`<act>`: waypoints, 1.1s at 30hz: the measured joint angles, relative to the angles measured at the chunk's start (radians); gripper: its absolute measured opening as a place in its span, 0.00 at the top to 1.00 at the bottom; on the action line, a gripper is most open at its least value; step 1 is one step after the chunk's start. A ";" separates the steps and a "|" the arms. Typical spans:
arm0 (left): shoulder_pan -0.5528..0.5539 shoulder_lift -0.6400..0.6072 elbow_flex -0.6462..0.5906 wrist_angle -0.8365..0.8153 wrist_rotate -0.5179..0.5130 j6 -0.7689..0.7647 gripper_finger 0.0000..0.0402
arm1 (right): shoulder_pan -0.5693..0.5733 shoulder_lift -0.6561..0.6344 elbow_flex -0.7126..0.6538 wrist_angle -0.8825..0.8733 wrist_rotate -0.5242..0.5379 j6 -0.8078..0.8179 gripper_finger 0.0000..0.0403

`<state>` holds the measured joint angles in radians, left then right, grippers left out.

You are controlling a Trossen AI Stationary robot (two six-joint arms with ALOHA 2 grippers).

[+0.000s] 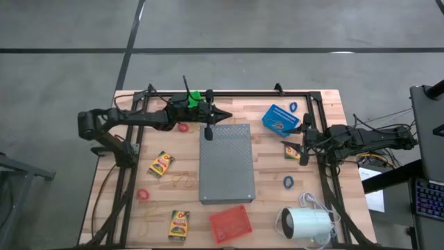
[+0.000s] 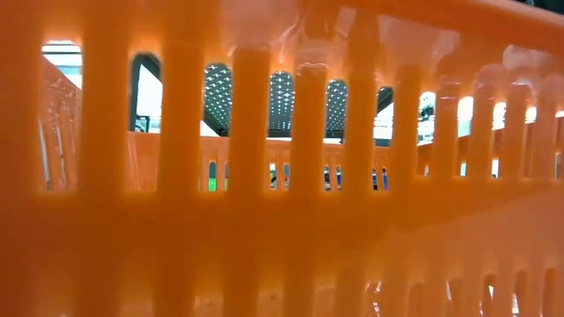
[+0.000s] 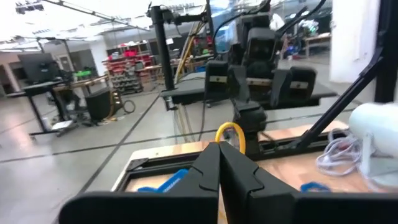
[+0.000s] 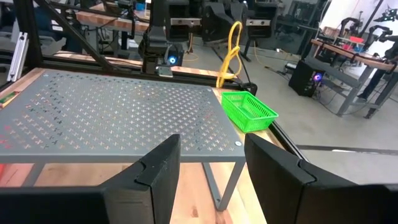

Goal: Pick & Place Office Desk Supplies
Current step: Put the yellow rubber band into the blue basket

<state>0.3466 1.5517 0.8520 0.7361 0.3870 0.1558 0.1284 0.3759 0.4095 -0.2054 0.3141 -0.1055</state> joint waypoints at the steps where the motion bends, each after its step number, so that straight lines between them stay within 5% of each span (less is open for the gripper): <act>1: -0.001 0.003 0.009 -0.004 0.006 -0.007 0.98 | 0.000 0.000 0.000 0.000 0.000 -0.001 0.56; 25: -0.005 0.008 0.013 -0.048 0.007 0.081 0.98 | 0.000 0.000 0.000 0.013 0.000 -0.042 0.56; 33: -0.005 0.008 0.013 -0.053 0.007 0.081 0.98 | 0.000 0.040 0.000 0.188 -0.001 0.006 0.56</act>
<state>0.3412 1.5597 0.8650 0.6834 0.3943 0.2367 0.1282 0.4157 0.4095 -0.0173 0.3130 -0.0994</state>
